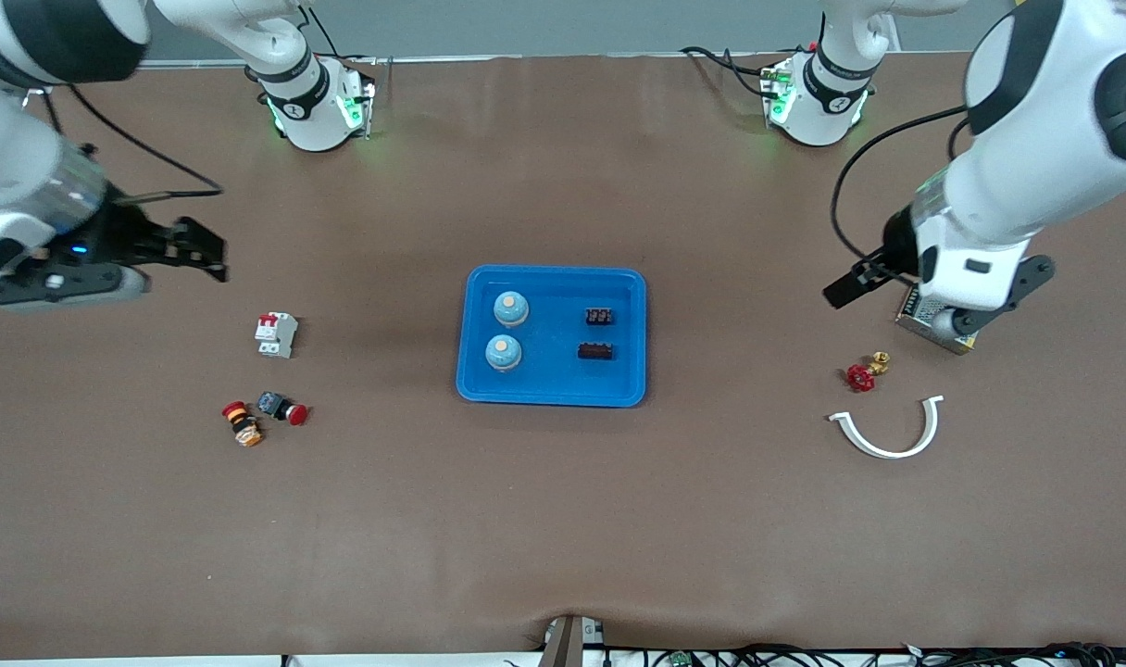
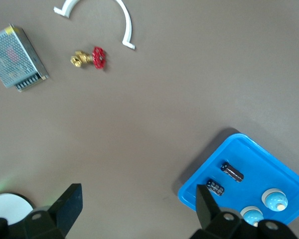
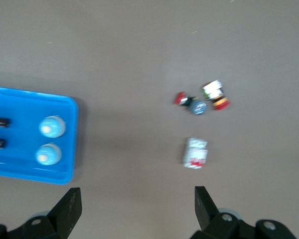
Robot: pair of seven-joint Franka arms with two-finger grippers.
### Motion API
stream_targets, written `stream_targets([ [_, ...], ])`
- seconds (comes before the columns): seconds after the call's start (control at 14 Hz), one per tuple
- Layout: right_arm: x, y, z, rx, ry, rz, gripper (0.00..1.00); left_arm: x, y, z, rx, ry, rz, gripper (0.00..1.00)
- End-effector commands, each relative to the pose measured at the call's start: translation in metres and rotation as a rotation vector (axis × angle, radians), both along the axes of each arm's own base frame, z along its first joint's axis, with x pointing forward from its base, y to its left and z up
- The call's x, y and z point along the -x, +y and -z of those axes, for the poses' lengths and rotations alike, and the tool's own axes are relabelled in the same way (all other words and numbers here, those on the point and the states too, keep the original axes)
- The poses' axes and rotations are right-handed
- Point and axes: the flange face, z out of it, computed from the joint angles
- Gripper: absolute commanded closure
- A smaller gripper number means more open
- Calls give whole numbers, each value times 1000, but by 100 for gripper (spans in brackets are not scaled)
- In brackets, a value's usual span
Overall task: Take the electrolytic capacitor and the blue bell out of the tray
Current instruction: 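Lower the right gripper to a bell while the left gripper lowers to a capacitor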
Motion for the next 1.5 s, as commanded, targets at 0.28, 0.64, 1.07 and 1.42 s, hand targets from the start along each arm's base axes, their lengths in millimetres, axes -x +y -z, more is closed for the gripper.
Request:
stream_targets([
  [0.28,9,130,55,7,56,180,0,6,-57,31,12,-46,-170,0],
  [0.64,12,198,108,19,52,195,0,5,-80,61,43,-102,-295,0],
  [1.07,34,229,188,8,12,159,0,8,-112,84,71,-127,-428,0],
  [1.42,39,252,230,41,47,146,0,1,-130,106,93,-134,-528,0],
])
